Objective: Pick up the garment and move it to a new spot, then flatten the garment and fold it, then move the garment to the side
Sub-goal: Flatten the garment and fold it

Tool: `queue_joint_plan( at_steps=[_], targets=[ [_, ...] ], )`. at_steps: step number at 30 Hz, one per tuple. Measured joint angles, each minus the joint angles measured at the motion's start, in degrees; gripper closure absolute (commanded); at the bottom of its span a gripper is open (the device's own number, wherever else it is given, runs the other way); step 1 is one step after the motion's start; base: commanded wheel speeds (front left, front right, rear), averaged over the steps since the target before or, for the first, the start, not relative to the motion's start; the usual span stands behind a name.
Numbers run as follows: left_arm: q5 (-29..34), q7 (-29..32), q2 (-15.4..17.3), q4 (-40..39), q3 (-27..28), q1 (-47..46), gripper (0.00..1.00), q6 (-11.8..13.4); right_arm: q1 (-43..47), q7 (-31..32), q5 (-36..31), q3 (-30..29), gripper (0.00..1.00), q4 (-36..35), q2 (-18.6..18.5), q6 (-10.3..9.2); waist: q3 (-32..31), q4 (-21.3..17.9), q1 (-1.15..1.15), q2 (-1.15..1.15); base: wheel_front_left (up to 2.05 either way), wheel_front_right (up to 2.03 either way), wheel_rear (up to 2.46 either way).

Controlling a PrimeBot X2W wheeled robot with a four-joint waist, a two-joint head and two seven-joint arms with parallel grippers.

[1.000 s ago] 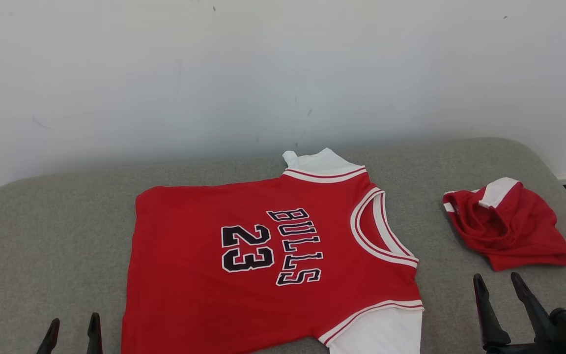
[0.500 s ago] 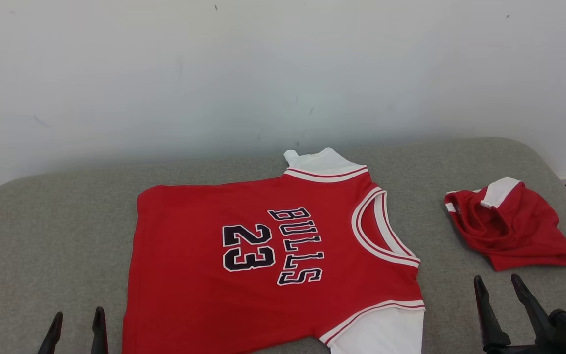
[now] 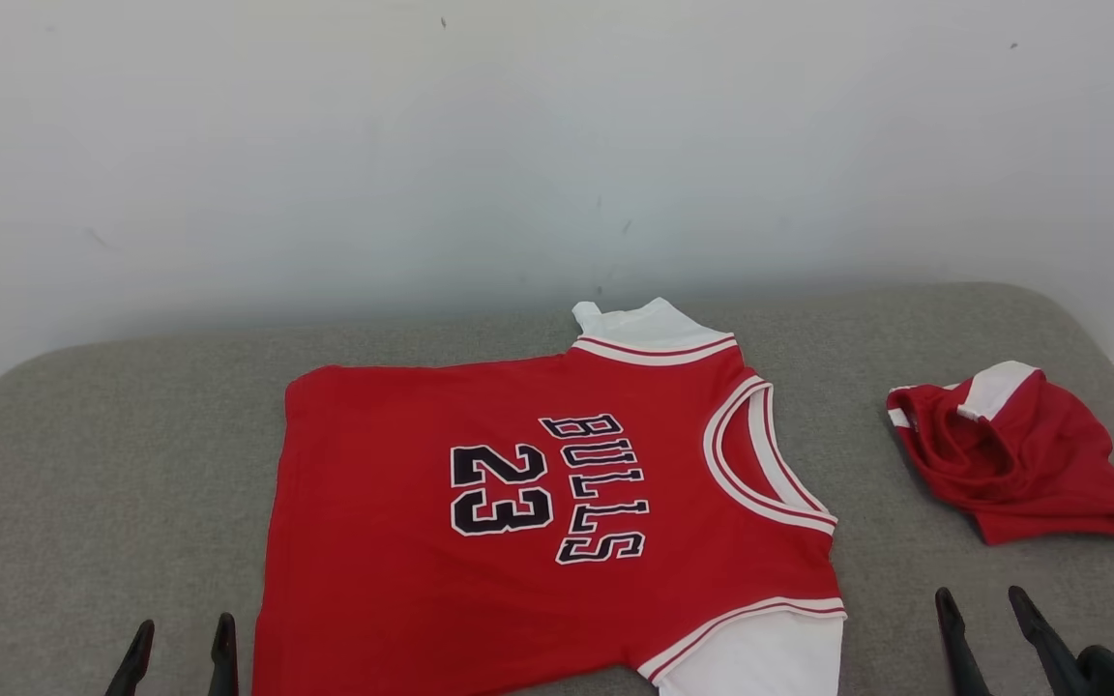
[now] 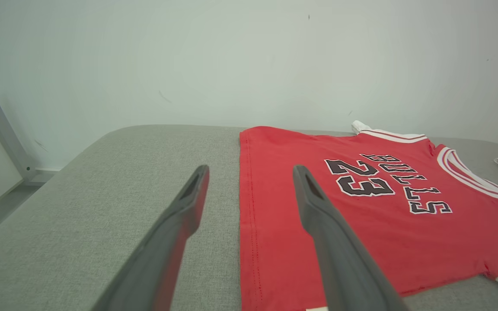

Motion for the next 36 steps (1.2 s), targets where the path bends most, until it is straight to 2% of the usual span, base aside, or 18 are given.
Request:
queue_joint_plan(
  at_steps=[16,29,36],
  targets=[
    [1.63,5.99,0.7,0.53,-3.13,0.12,0.0,-0.67,2.45,5.73,0.15,2.56,0.0,0.36,0.36,-0.22,1.05,1.88,0.0,-0.01,0.0,0.0,0.0],
    [-5.0,15.33,0.64,7.93,-5.33,-1.89,0.0,-7.75,3.22,15.49,1.67,6.8,0.0,2.8,0.91,-0.22,3.02,3.0,0.0,-0.01,0.0,0.0,0.0],
    [-5.86,18.26,0.51,11.92,-5.73,-5.99,0.0,-9.78,1.88,19.37,1.59,9.22,0.0,5.13,1.9,-0.22,4.17,3.3,0.0,-0.01,0.0,0.0,0.0]
  ],
)
